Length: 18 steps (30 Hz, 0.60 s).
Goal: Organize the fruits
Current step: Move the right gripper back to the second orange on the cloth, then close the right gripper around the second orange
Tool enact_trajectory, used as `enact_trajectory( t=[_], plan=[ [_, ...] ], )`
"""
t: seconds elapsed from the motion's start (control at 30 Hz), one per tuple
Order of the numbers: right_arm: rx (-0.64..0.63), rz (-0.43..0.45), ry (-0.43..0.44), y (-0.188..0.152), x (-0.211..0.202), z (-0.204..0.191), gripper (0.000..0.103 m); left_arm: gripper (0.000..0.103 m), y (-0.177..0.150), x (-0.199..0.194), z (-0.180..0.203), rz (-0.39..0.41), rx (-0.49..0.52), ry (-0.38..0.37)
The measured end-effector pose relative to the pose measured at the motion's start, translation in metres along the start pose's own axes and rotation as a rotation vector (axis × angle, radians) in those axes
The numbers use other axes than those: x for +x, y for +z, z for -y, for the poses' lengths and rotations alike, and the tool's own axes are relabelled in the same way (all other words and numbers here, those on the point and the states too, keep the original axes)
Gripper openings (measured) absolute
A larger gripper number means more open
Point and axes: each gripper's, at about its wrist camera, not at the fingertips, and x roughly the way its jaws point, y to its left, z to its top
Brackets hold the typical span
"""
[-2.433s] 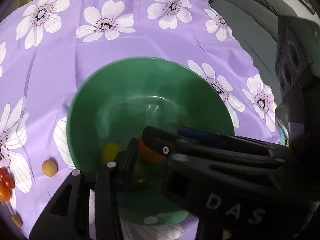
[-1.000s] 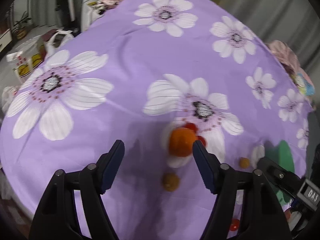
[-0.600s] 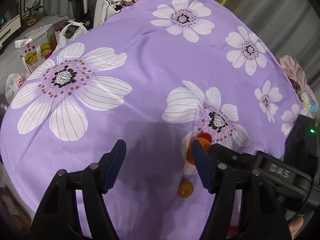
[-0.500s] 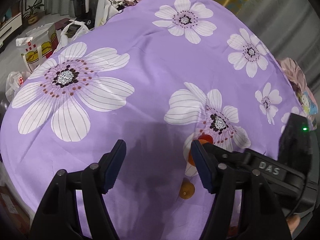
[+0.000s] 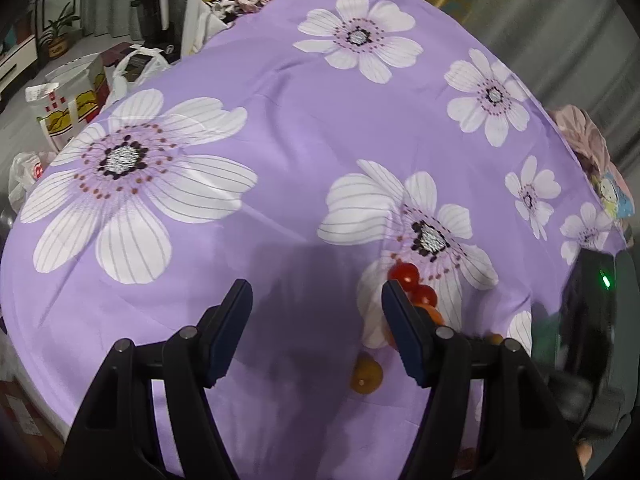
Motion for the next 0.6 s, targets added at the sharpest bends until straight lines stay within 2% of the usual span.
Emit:
enact_trajectory(
  t=[0.2, 0.27, 0.3, 0.47, 0.6],
  plan=[
    [-0.086, 0.107, -0.224, -0.026, -0.039, 0.024, 0.047, 0.067, -0.009, 0.002, 0.02, -0.017, 0.054, -0.059],
    [-0.142, 0.117, -0.333, -0.032, -0.043, 0.029, 0.048, 0.067, -0.013, 0.004, 0.028, -0.025, 0.074, -0.069],
    [-0.159, 0.114, -0.358, -0.034, -0.044, 0.032, 0.048, 0.067, -0.015, 0.006, 0.031, -0.03, 0.084, -0.07],
    [-0.211, 0.074, -0.344, -0.036, -0.046, 0.038, 0.048, 0.064, -0.02, 0.014, 0.041, -0.056, 0.11, -0.051],
    [-0.223, 0.073, -0.309, -0.036, -0.057, 0.038, 0.048, 0.064, -0.023, 0.016, 0.045, -0.069, 0.121, -0.069]
  ],
)
